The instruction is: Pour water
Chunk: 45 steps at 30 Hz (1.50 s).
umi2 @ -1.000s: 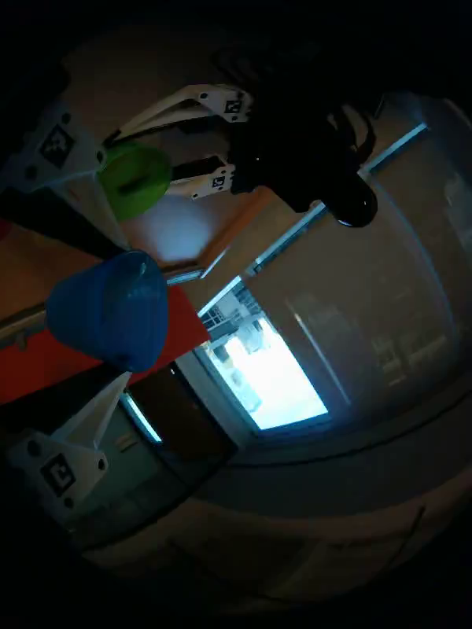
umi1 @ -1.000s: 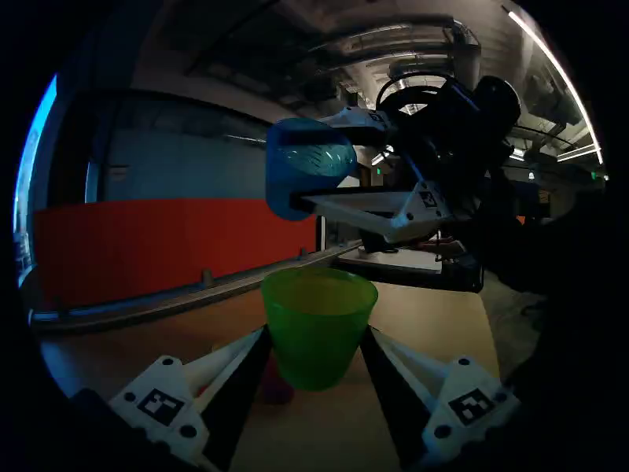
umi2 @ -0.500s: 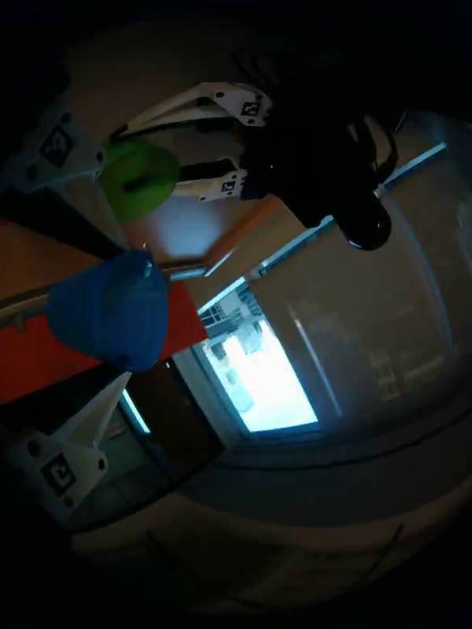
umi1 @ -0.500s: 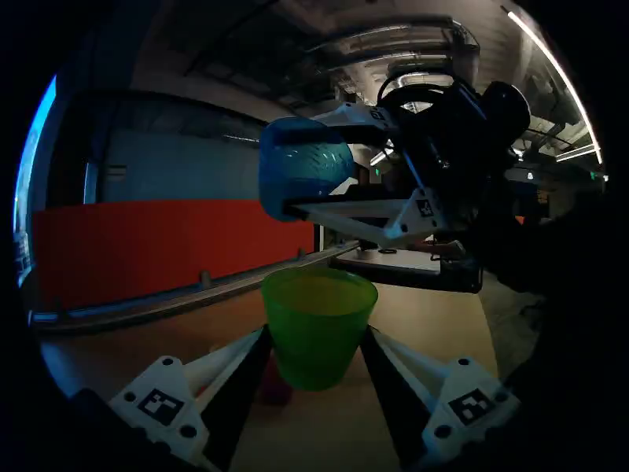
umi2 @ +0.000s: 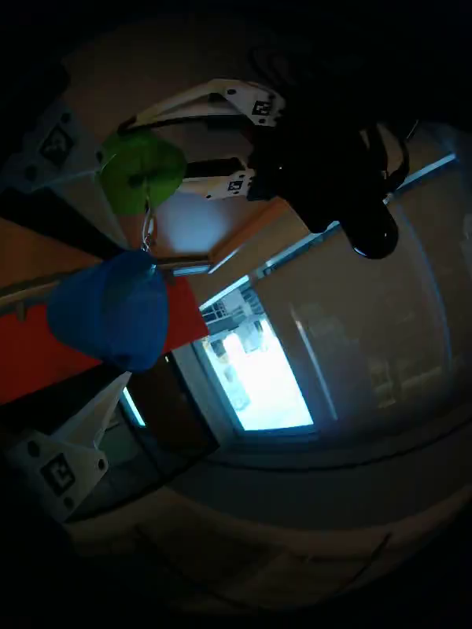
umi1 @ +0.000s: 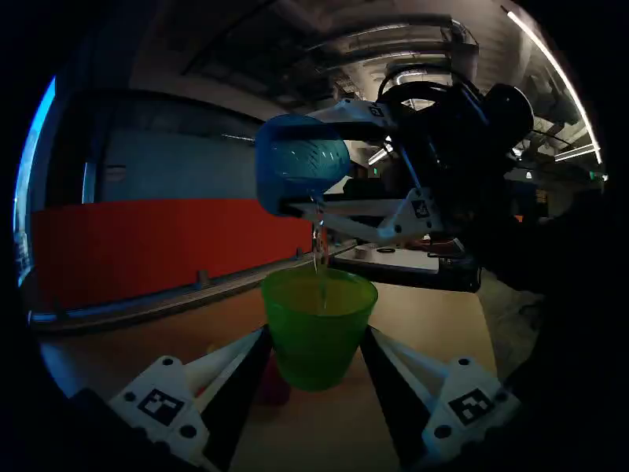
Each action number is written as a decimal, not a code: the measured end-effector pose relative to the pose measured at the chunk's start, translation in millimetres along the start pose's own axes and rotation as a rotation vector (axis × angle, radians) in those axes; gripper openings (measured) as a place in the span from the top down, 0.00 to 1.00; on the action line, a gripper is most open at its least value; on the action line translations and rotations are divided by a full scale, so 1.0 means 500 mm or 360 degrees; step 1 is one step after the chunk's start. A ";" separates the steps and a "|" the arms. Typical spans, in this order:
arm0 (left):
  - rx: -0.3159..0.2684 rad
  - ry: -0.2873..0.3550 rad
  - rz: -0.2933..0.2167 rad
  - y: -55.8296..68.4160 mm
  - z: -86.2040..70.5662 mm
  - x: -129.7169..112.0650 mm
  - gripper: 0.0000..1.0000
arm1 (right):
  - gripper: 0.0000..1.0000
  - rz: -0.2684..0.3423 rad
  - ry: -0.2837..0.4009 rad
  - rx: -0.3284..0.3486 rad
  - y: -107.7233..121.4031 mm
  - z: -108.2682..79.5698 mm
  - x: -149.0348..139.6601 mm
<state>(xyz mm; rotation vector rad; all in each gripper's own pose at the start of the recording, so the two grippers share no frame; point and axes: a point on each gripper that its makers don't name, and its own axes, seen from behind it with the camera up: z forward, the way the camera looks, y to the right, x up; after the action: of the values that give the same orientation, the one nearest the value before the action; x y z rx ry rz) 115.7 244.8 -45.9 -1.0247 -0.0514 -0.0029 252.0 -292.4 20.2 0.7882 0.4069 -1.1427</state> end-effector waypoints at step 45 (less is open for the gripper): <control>-0.0008 -0.0008 -0.0001 0.003 0.001 -0.004 0.21 | 0.11 -0.0284 0.0020 -0.0047 0.025 0.012 0.017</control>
<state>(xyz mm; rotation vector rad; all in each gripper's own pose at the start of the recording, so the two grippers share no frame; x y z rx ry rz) 113.5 245.7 -46.9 -1.0298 -0.0565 -0.0008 266.0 -300.0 22.8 0.7448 0.5114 -1.2951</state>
